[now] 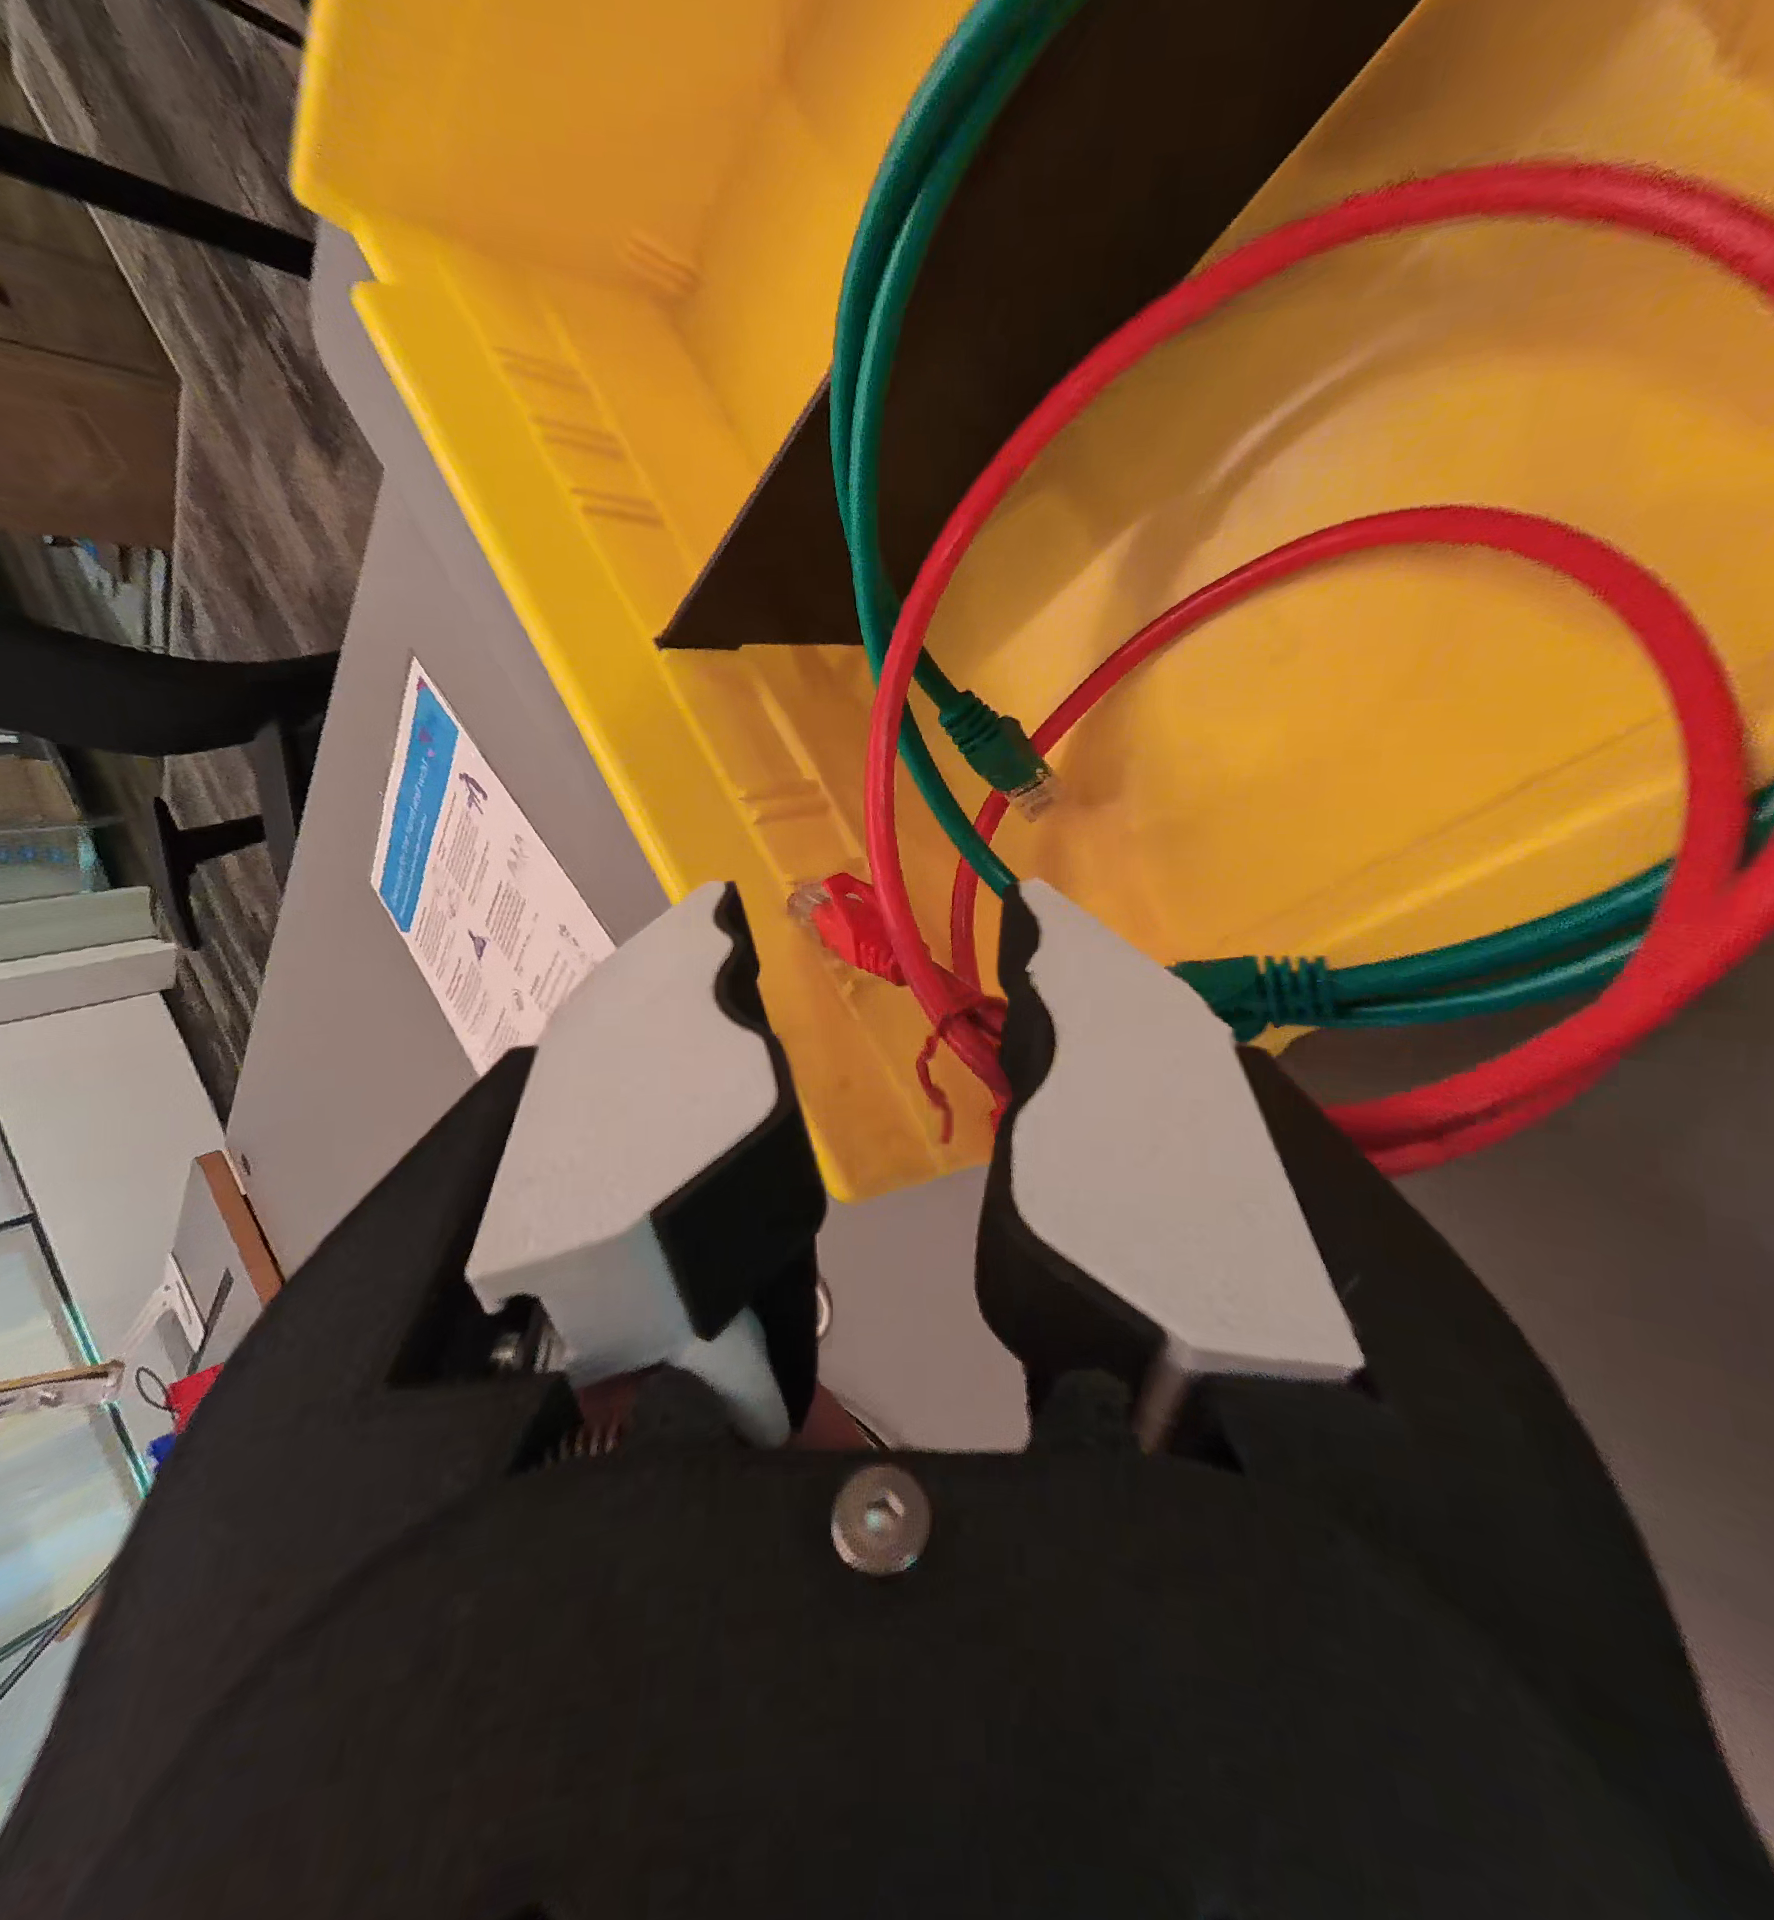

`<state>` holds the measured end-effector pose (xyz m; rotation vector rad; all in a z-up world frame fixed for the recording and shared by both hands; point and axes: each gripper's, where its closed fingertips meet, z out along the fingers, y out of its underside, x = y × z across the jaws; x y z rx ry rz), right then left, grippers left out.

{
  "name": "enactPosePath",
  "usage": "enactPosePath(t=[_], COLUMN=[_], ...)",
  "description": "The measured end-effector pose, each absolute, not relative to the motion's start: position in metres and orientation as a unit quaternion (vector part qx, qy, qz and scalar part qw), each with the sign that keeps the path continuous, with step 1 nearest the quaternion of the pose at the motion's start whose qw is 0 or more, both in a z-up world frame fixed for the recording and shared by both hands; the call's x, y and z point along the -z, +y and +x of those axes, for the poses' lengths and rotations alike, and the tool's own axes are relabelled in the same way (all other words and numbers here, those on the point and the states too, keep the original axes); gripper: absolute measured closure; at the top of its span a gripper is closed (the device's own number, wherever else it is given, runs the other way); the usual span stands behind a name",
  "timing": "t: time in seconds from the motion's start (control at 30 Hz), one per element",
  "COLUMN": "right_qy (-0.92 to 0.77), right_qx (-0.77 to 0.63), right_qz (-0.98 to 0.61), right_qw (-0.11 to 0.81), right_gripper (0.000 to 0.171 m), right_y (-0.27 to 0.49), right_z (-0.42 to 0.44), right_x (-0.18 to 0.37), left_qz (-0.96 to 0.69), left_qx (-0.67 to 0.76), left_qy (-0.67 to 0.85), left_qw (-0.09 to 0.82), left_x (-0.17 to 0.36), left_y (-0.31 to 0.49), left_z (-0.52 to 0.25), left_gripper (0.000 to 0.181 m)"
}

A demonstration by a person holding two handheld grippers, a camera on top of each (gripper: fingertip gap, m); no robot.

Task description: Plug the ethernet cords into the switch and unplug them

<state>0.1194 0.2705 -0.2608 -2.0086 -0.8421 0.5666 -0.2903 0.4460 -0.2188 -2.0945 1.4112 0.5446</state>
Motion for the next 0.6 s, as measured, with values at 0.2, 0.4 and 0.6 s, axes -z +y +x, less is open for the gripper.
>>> enactPosePath(t=[0.2, 0.4, 0.6], right_qy=[-0.341, -0.341, -0.337], right_qx=[-0.231, -0.231, -0.235], right_qz=[-0.804, -0.803, -0.801], right_qw=[0.43, 0.432, 0.435], right_gripper=[0.139, 0.14, 0.14], right_y=[0.271, 0.271, 0.271], right_z=[0.118, 0.121, 0.123], right_x=[0.262, 0.262, 0.26], left_qz=[-0.778, -0.784, -0.781], left_qx=[-0.223, -0.207, -0.216], left_qy=[0.542, 0.554, 0.552], left_qw=[0.228, 0.19, 0.195], left_x=[0.24, 0.256, 0.25], left_y=[0.466, 0.474, 0.473], left_z=[-0.293, -0.286, -0.284], left_gripper=[0.146, 0.168, 0.18])
